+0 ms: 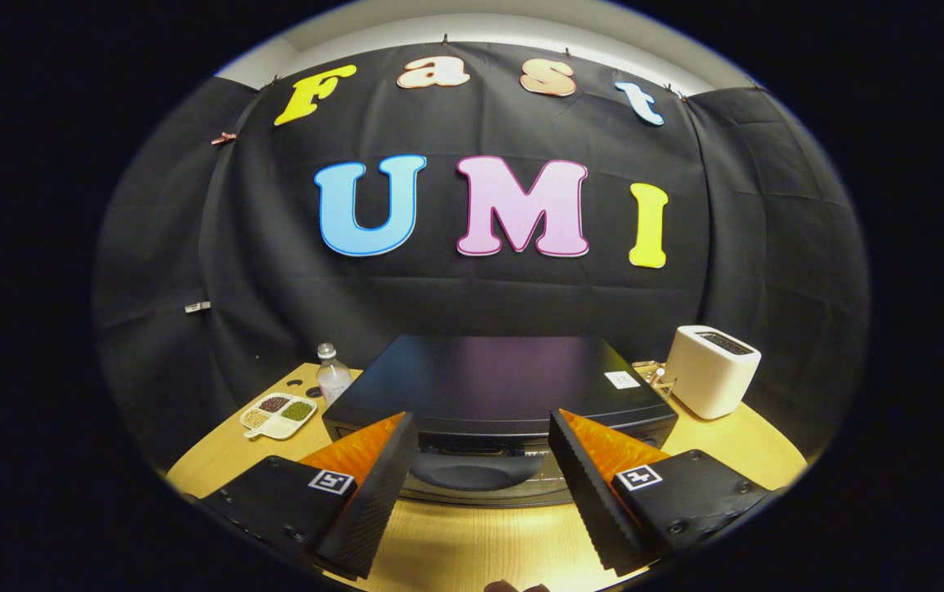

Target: Open the toaster oven, put the food inside, and close the toaster oven door.

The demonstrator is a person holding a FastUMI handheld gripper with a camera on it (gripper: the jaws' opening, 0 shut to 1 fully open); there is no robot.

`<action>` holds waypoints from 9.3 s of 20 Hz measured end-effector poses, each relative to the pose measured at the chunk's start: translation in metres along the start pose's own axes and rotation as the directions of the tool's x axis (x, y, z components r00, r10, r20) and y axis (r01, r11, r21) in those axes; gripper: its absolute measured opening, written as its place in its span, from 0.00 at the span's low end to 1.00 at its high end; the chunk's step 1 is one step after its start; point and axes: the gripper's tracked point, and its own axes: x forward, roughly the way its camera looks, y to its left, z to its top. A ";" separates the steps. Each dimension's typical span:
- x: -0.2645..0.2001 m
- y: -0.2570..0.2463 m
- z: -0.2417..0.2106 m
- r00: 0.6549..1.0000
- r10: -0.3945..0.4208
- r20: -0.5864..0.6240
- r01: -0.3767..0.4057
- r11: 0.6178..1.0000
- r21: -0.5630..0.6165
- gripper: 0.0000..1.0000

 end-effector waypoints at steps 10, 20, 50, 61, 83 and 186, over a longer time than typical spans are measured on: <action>0.030 -0.009 -0.036 0.995 -0.050 -0.087 0.052 0.999 0.017 1.00; -0.013 -0.006 -0.059 0.992 0.002 -0.127 -0.002 1.000 -0.001 1.00; -0.132 -0.185 -0.037 0.976 -0.030 -0.217 0.018 0.998 -0.055 0.99; -0.124 -0.311 -0.094 0.903 0.076 -0.424 -0.048 0.996 0.078 0.97; -0.129 -0.292 -0.211 0.531 0.503 -0.682 -0.027 0.814 0.580 0.25; -0.111 -0.028 -0.193 0.848 0.034 -0.528 0.004 0.998 0.070 0.99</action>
